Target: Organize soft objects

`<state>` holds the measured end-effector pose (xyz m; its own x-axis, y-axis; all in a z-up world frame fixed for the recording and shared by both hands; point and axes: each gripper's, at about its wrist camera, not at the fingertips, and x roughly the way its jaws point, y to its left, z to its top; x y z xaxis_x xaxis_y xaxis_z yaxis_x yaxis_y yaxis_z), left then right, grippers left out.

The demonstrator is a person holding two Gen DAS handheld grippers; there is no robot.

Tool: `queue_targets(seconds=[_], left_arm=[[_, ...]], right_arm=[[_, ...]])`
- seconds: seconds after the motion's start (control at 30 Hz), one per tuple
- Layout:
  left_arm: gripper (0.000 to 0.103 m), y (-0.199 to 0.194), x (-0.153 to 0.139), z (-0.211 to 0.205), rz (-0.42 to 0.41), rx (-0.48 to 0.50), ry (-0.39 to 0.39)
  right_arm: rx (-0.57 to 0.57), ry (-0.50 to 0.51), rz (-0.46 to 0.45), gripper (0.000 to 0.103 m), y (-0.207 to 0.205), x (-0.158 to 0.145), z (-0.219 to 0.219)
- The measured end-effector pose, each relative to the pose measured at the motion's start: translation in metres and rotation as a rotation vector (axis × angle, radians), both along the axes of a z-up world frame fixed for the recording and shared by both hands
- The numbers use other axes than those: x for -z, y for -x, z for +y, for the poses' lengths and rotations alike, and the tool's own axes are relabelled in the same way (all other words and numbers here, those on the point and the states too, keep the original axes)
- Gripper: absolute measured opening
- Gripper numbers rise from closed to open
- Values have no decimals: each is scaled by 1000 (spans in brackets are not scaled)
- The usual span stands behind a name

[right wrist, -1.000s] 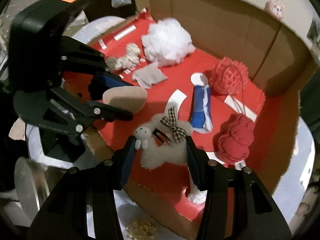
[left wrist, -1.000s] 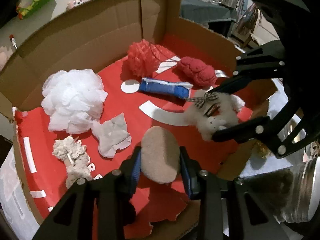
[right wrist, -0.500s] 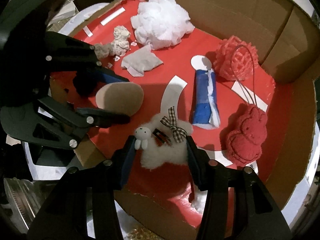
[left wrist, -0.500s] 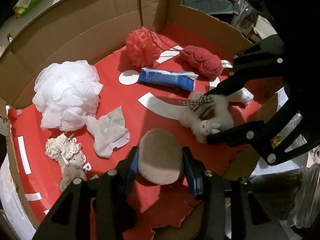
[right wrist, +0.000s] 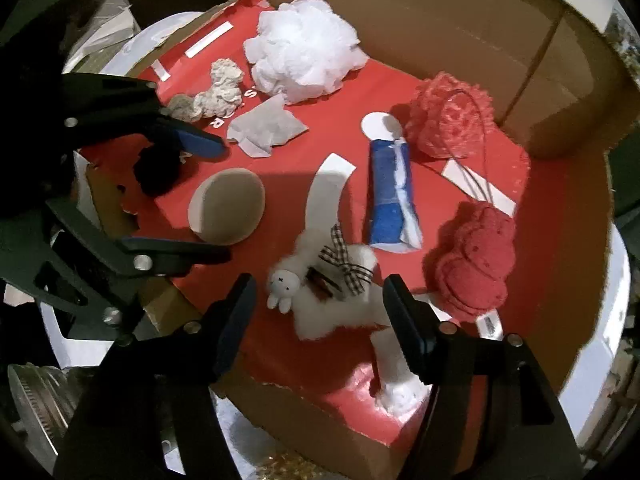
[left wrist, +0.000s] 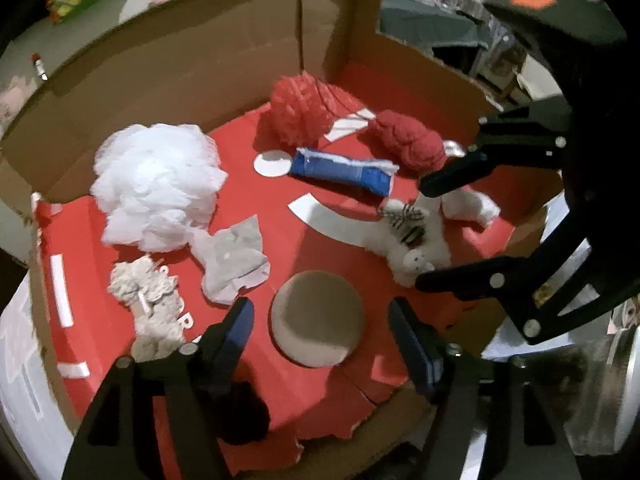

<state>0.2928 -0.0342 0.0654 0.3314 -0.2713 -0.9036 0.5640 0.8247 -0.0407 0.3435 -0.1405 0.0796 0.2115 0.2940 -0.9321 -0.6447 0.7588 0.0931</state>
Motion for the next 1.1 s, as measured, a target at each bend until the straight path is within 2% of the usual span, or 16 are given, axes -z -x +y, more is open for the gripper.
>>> queue_targets(seconds=[0.13, 0.2, 0.27, 0.43, 0.6, 0.87, 1.1], left_arm=[[90, 9, -16, 8, -38, -61, 41], [96, 12, -22, 13, -58, -102, 59], [98, 13, -25, 22, -75, -167, 79], [98, 13, -24, 38, -78, -286, 86], [102, 22, -21, 37, -93, -328, 70], [102, 29, -16, 38, -88, -399, 43], [102, 30, -11, 46, -72, -478, 46]], right_arm=[[43, -22, -31, 65, 10, -14, -5], [81, -34, -50, 76, 15, -22, -9], [135, -51, -62, 79, 21, -29, -17], [295, -42, -81, 79, 29, -33, -30], [411, -67, -64, 79, 32, -29, -43], [495, -92, -35, 79, 36, -19, -48], [515, -74, -72, 79, 41, -18, -48]])
